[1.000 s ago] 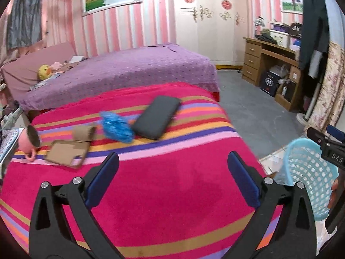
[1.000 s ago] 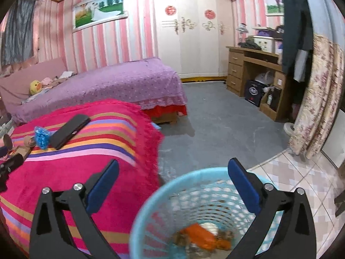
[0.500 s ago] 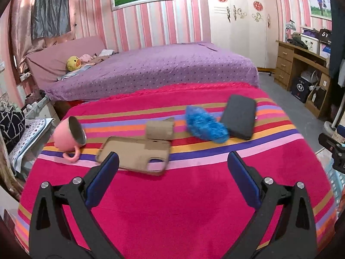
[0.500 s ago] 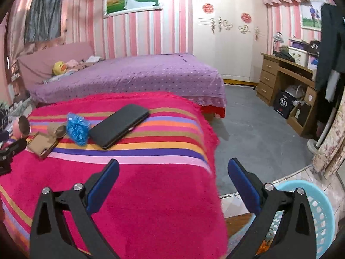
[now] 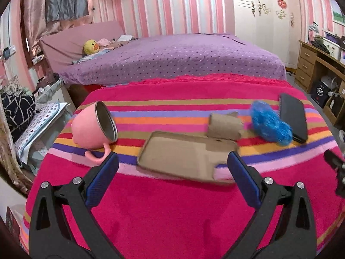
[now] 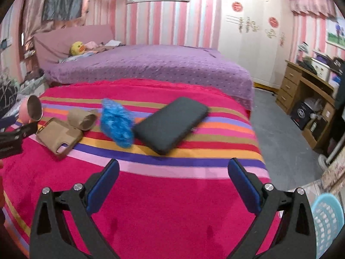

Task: Collect trash
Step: 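Grasp the blue plastic bag with the right gripper while the left gripper grasps the cardboard tube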

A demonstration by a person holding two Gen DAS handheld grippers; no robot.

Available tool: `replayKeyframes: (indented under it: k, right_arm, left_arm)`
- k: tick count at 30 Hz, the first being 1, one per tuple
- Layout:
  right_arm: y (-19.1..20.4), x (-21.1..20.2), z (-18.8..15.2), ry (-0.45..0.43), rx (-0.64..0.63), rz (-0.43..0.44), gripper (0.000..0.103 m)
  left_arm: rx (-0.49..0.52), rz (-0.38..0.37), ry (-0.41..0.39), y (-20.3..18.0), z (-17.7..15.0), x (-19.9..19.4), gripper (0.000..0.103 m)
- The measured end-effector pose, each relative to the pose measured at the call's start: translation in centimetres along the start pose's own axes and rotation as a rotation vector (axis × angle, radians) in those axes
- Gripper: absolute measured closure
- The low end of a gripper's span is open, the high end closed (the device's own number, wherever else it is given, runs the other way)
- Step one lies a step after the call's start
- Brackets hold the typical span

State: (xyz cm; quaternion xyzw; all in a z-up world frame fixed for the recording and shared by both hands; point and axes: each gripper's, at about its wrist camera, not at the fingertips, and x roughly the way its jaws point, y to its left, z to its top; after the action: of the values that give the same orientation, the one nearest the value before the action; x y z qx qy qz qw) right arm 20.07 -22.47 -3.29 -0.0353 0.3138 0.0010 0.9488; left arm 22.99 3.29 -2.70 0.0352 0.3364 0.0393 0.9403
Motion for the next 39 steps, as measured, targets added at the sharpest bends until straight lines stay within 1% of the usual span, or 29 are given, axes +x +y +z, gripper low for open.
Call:
replayKeyframes:
  k: [3,5,8,12,13,14,16,17,19,20,21,25,27,30,33,37,39]
  right_arm:
    - [2.7,2.0,1.3,0.014,-0.084,-0.007,0.005]
    - [3.7,2.9,1.9,0.012,-0.111,-0.006,0.005]
    - [5.2,4.6,2.7,0.018,-0.131,0.029,0.005]
    - [6.8,7.0,3.5,0.059,-0.156,0.055,0.006]
    - [7.0,7.3,3.8,0.065,-0.155,0.071,0.009]
    - [7.0,7.5,3.9,0.066,-0.153,0.080,0.013]
    - [7.3,8.2,4.2,0.088,-0.157,0.104,0.037]
    - [7.3,8.5,4.3,0.099,-0.157,0.117,0.044]
    - [7.3,9.1,4.3,0.120,-0.155,0.164,0.060]
    - [7.3,9.2,4.2,0.118,-0.154,0.175,0.066]
    - [7.2,9.0,4.2,0.112,-0.152,0.192,0.074]
    - [6.4,7.7,4.2,0.042,-0.120,0.207,0.077]
    - [5.5,7.0,4.1,0.016,-0.117,0.172,0.077]
    - [3.5,7.2,4.5,0.010,-0.086,0.104,0.077]
    - [0.9,7.3,4.4,0.010,-0.001,0.089,0.077]
    - [-1.1,7.3,4.3,0.009,0.052,0.071,0.077]
    - [-1.6,7.6,4.3,0.010,0.073,0.070,0.077]
  left_arm:
    - [-0.027,-0.014,0.019,1.1,0.6,1.6,0.006]
    - [-0.047,-0.019,0.033,1.6,0.9,2.6,0.006]
    - [-0.068,-0.021,0.043,1.9,1.3,3.5,0.006]
    - [-0.032,0.013,0.039,1.5,1.7,4.3,0.006]
    - [-0.022,0.023,0.040,1.3,1.7,4.5,0.006]
    - [-0.019,0.025,0.044,1.3,1.8,4.7,0.006]
    - [-0.024,0.016,0.056,1.2,1.9,5.1,0.006]
    - [-0.028,0.009,0.064,1.2,2.0,5.3,0.006]
    - [-0.032,0.000,0.072,1.1,2.2,5.4,0.006]
    - [-0.030,-0.005,0.073,1.0,2.2,5.5,0.006]
    - [-0.029,-0.008,0.074,0.9,2.3,5.6,0.006]
    - [-0.019,-0.024,0.076,0.0,2.4,5.7,0.006]
    - [-0.011,-0.036,0.079,-0.3,2.4,5.9,0.006]
    - [-0.001,-0.054,0.085,-1.3,2.4,6.0,0.006]
    - [0.006,-0.080,0.094,-2.3,2.5,6.4,0.006]
    - [-0.001,-0.145,0.119,-3.4,2.6,7.1,0.006]
    - [0.004,-0.159,0.124,-3.8,2.6,7.3,0.006]
